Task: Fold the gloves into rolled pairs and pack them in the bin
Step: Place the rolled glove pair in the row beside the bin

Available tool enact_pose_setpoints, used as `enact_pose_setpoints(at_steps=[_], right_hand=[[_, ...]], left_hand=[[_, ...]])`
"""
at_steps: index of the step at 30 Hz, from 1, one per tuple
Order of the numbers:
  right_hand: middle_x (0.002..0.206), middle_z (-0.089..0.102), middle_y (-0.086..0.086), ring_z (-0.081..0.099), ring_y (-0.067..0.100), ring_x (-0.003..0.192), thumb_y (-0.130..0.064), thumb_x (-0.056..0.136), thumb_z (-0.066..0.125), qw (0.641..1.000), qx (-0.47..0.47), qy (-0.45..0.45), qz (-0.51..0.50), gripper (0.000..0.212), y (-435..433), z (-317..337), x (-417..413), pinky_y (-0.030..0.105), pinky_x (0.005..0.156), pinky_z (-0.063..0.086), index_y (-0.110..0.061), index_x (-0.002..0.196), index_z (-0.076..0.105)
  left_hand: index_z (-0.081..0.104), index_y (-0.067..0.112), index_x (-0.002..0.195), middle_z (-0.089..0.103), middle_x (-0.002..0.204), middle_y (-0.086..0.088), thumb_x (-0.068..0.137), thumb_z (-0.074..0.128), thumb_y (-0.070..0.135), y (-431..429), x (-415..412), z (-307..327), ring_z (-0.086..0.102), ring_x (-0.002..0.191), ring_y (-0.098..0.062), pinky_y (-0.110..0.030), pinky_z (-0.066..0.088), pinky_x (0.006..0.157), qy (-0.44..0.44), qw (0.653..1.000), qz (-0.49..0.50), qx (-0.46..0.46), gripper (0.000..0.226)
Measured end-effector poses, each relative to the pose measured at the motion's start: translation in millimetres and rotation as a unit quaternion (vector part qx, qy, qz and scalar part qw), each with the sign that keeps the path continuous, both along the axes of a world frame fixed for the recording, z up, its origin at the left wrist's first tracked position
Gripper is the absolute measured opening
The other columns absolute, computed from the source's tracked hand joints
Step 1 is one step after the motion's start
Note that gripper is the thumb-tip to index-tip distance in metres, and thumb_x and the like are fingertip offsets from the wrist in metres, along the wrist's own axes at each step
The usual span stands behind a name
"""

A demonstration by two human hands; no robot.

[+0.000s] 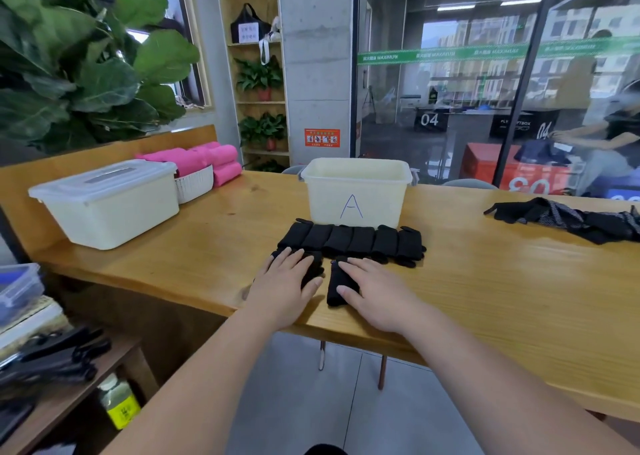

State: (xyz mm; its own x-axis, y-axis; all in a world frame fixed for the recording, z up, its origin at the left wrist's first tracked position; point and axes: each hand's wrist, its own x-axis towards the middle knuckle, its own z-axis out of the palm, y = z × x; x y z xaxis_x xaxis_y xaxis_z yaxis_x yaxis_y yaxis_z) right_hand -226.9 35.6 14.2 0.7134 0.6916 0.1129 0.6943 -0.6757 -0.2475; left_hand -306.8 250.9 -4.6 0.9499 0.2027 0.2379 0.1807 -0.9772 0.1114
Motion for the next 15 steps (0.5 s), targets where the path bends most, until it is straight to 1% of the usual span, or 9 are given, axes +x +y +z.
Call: enact_pose_setpoints(at_steps=[2,7,15], right_hand=[[0.173,0.022,-0.008,0.015,0.019,0.161,-0.06,0.108,0.035,1.0,0.001,-0.009,-0.001,0.066,9,-2,0,0.044,0.131,0.018,-0.032,0.167,0.023],[0.173,0.023,-0.006,0.014,0.02,0.161,-0.06,0.108,0.034,1.0,0.007,-0.013,-0.018,0.066,28,-7,3,0.045,0.13,0.019,-0.031,0.167,0.023],[0.173,0.024,-0.004,0.017,0.02,0.161,-0.061,0.108,0.033,0.999,0.007,-0.019,-0.039,0.067,47,-9,1,0.044,0.13,0.019,-0.031,0.167,0.023]], left_hand=[[0.022,0.036,0.167,0.013,0.176,0.013,0.108,0.02,0.066,5,0,-2,0.0,0.163,-0.011,-0.043,0.005,0.132,0.005,1.0,0.001,-0.01,0.067],[0.022,0.035,0.168,0.013,0.176,0.014,0.109,0.019,0.063,8,-1,-3,0.0,0.162,-0.009,-0.043,0.006,0.132,0.005,1.0,-0.004,-0.024,0.065],[0.026,0.033,0.167,0.016,0.175,0.015,0.11,0.023,0.061,18,-1,-1,0.002,0.162,-0.007,-0.039,0.005,0.132,0.002,0.999,-0.016,-0.035,0.063]])
